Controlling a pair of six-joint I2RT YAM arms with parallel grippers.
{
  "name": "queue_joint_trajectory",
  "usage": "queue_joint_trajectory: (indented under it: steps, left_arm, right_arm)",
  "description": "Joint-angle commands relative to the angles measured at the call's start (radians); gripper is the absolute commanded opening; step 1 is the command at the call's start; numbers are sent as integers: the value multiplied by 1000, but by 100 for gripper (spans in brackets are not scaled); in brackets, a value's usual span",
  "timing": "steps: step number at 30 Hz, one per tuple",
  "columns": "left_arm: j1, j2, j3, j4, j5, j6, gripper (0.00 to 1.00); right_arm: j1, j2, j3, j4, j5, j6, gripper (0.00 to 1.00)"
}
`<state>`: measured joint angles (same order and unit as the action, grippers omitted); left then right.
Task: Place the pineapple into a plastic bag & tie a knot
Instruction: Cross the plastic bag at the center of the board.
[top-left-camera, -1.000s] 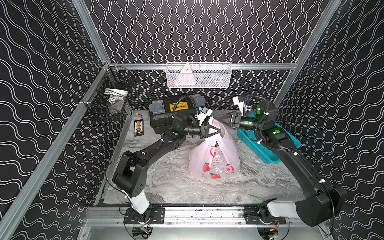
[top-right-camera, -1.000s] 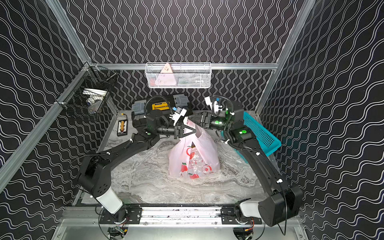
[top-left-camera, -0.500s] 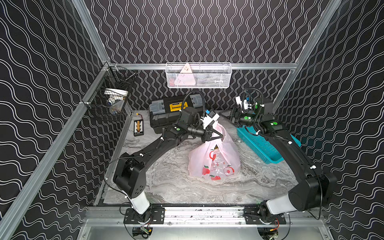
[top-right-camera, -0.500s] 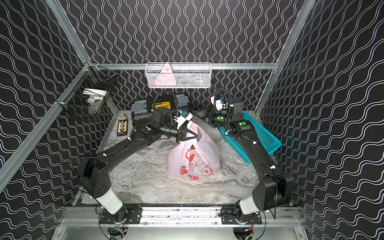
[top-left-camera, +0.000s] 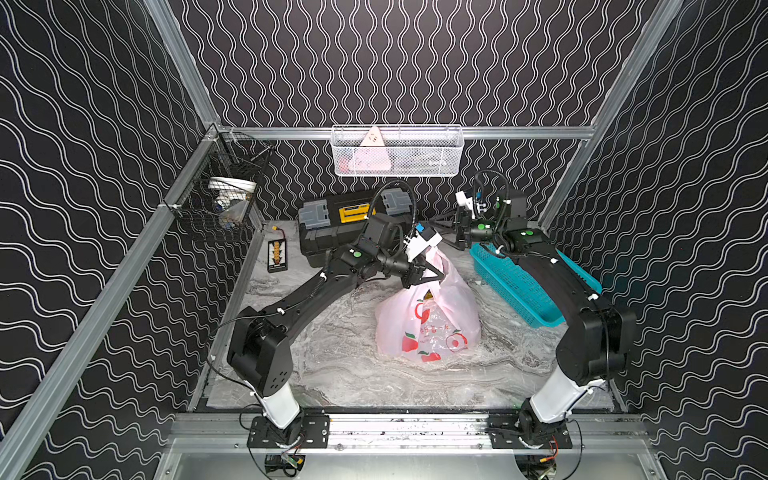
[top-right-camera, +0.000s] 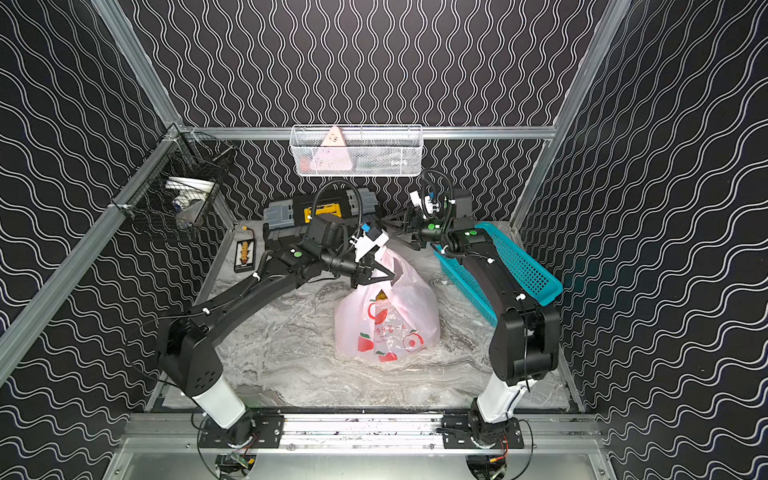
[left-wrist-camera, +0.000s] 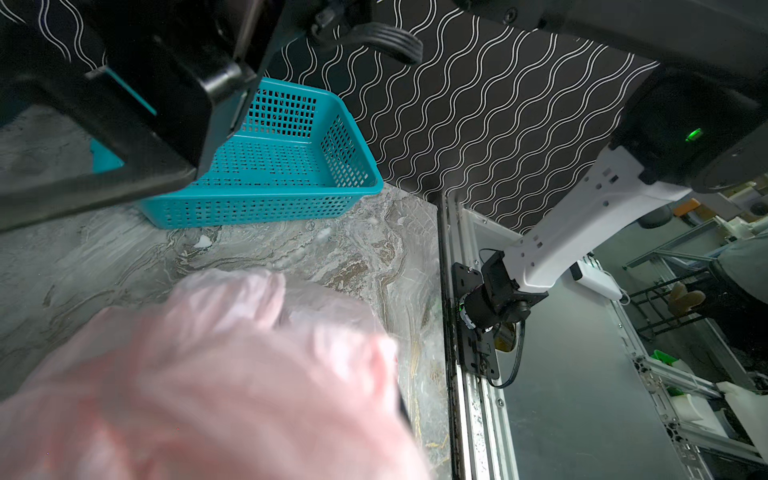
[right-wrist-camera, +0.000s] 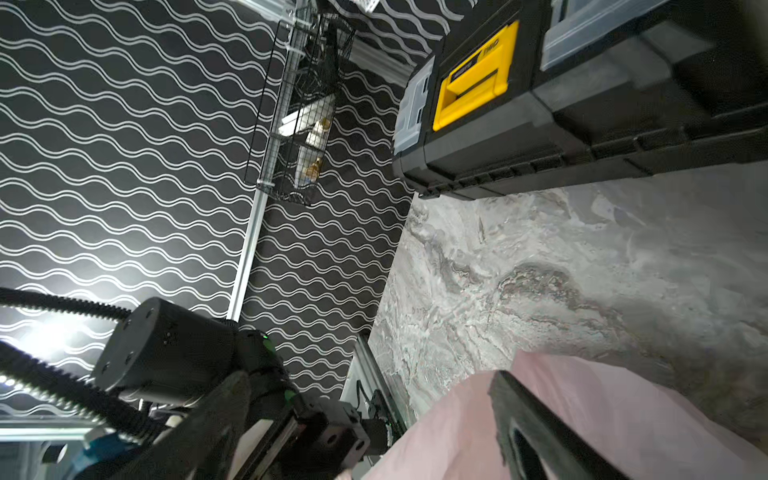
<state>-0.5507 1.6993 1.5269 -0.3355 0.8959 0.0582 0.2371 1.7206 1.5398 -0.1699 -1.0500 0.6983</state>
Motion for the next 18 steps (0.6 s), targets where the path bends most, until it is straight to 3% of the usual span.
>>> queue_joint_trajectory:
  steps: [1, 5, 18]
  left_arm:
    - [-2, -7, 5, -36, -28, 54, 0]
    - [-3, -15, 4, -44, -51, 69, 0]
    - [-2, -23, 0, -48, -96, 78, 0]
  right_arm:
    - [18, -11, -33, 102, -110, 24, 92]
    - [27, -48, -108, 180, -146, 62, 91]
    - [55, -170, -207, 104, -132, 0, 84]
